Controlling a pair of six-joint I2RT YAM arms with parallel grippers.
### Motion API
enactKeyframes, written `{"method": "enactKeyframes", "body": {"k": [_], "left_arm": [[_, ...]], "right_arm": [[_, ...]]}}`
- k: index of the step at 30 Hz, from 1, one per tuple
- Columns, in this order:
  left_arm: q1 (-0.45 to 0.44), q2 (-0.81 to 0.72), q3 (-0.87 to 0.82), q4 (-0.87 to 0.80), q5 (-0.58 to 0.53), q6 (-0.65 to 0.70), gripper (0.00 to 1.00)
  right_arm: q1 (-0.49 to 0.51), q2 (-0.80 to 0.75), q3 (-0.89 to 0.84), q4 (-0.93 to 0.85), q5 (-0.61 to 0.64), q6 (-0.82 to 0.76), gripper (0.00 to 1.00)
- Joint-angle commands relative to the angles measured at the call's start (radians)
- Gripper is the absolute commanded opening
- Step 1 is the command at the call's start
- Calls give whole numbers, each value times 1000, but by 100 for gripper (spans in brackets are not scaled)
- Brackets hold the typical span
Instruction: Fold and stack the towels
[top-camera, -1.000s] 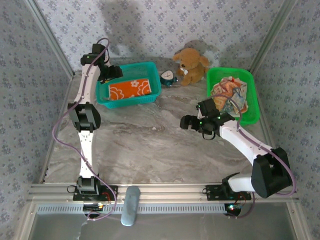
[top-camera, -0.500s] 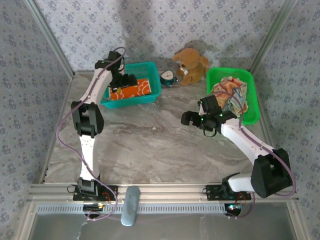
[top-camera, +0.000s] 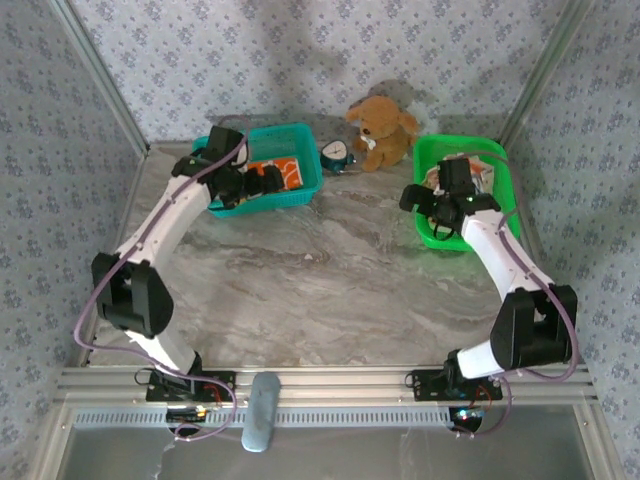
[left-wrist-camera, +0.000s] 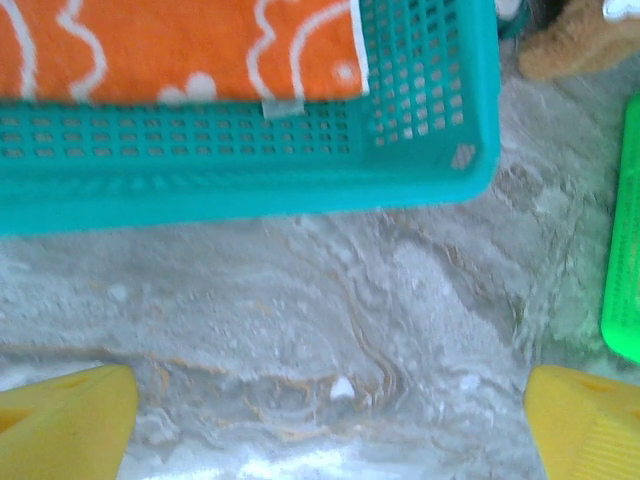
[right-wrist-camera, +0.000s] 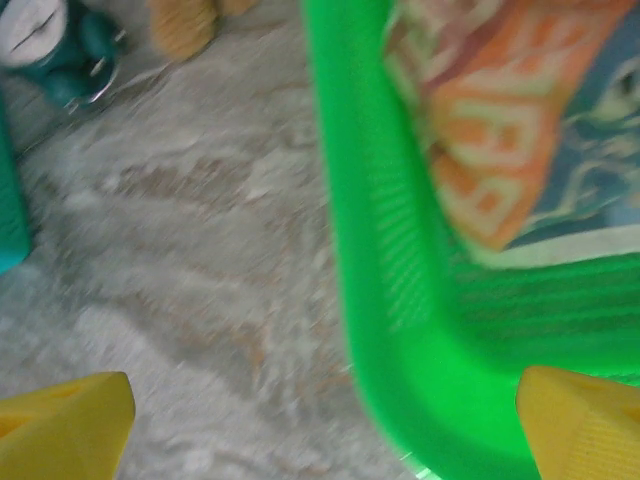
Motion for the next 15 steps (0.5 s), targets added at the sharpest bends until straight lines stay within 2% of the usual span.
{"method": "enactKeyframes", "body": {"k": [1, 3, 7, 11, 15], "left_arm": [[-36, -90, -102, 60, -29, -65, 100], [-52, -135, -164, 72, -32, -94, 100], [-69, -213, -249, 115, -33, -138, 99], [-79, -264, -281, 115, -39, -158, 99], [-81, -309, -307, 118, -48, -171, 99]], "right_arm": [[-65, 54, 80, -13, 82, -29, 100], [-108, 100, 122, -20, 72, -24, 97], [-181, 185, 176, 15, 40, -9, 85], [-227, 269, 228, 23, 62, -7, 80], [-275, 364, 285, 11, 78, -10, 71]]}}
